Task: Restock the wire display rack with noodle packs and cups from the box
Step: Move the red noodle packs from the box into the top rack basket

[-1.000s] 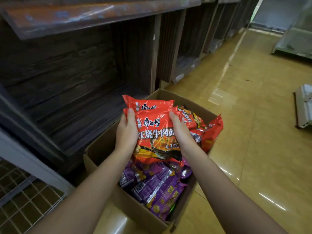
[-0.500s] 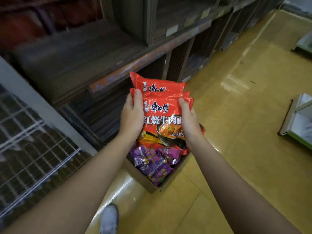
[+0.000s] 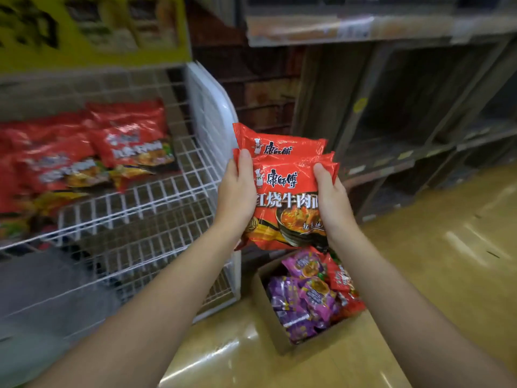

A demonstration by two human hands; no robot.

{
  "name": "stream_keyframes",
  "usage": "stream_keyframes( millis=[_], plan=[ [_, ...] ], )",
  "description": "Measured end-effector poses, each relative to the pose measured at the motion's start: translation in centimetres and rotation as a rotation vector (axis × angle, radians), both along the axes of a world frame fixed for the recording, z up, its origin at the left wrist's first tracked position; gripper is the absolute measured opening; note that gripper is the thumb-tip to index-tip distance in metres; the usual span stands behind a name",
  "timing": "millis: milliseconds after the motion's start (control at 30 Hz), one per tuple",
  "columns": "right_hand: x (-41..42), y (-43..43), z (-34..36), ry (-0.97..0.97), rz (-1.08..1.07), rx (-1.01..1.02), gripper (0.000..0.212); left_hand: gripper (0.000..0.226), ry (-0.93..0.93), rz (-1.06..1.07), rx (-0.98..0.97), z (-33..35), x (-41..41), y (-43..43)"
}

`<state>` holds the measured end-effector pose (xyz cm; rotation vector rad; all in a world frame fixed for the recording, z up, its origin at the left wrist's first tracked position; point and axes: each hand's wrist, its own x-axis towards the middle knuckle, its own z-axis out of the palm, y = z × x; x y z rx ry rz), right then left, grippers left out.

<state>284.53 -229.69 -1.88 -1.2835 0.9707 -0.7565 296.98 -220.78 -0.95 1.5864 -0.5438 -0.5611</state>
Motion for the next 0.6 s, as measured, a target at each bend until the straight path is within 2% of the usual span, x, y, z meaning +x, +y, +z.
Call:
stream_keyframes(
  millis=[267,467,600],
  plan=[
    [9.7,6.4,5.1,-0.029,0.215,-0.037,0.043,0.040,-0.052,0.161,-0.019,6.1,7.5,8.9],
    [18.5,11.1,6.5,0.029,0.360,-0.100,0.038,0.060,-0.130,0.235,0.052,7.9,15.0,15.0],
    [24.5,13.8,6.2,0.098,0.424,-0.102,0.042,0.068,-0.124,0.177,0.075,8.0,20.5,19.0]
  ],
)
